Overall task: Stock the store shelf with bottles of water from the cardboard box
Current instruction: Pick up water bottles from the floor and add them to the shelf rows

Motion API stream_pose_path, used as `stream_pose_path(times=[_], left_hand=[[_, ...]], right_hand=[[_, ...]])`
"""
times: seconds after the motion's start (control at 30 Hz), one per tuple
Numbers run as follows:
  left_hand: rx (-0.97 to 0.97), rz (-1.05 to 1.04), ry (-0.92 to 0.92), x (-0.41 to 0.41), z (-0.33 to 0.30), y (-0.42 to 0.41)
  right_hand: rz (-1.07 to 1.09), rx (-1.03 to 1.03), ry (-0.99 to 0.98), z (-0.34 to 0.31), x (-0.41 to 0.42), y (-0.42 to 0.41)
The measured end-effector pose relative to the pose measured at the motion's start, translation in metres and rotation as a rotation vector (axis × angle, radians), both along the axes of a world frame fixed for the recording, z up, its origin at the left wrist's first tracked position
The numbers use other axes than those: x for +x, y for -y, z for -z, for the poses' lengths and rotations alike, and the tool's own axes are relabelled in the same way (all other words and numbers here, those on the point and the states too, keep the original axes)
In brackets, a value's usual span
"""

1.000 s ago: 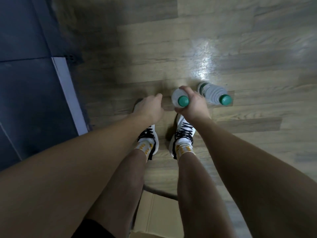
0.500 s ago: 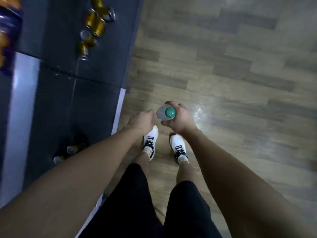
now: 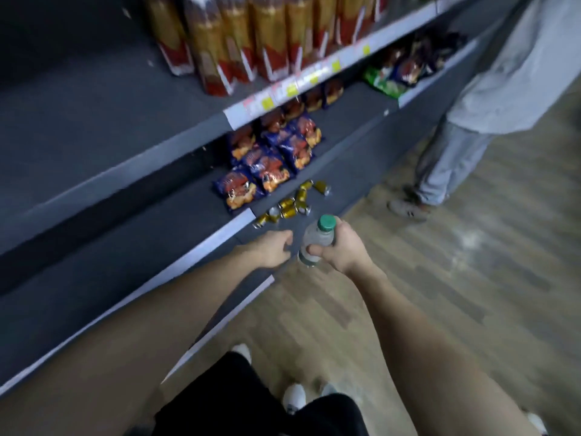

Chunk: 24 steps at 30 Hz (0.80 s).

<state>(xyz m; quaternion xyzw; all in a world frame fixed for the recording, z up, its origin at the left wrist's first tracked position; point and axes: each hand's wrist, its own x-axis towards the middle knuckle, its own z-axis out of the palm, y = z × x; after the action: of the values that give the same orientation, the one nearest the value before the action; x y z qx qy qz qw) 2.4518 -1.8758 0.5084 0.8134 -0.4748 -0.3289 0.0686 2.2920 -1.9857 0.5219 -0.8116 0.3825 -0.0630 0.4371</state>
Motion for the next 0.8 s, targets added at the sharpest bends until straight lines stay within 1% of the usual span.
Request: stream_pose_path(times=[0.13, 0.23, 0.33, 0.47, 0.57, 0.7, 0.8], left_hand=[[-0.116, -0.1, 0.05, 0.025, -0.064, -0.02], [-0.22, -0.171, 0.106, 0.038, -0.11, -0.044], [-0.301, -0.24, 0.137, 0.053, -0.156, -0.071], [-0.39, -0.334, 0.143, 0.069, -0.203, -0.11], [-0.5, -0.406, 0.112, 0.073, -0.237, -0.143], [-0.591, -0.479, -0.033, 0.072, -0.275, -0.191], [-0.667, -0.518, -0.095, 0.067, -0.293, -0.222]], right_hand=[[-0.092, -0.103, 0.061, -0.068, 0.035, 0.004], [-0.158, -0.14, 0.11, -0.108, 0.06, -0.004], [-0.243, -0.158, 0.176, -0.142, 0.086, -0.021], [-0.346, -0.157, 0.27, -0.179, 0.113, -0.057], [-0.438, -0.177, 0.29, -0.201, 0.13, -0.089], [-0.518, -0.194, 0.327, -0.226, 0.145, -0.14], [-0.578, -0.198, 0.346, -0.238, 0.153, -0.176]])
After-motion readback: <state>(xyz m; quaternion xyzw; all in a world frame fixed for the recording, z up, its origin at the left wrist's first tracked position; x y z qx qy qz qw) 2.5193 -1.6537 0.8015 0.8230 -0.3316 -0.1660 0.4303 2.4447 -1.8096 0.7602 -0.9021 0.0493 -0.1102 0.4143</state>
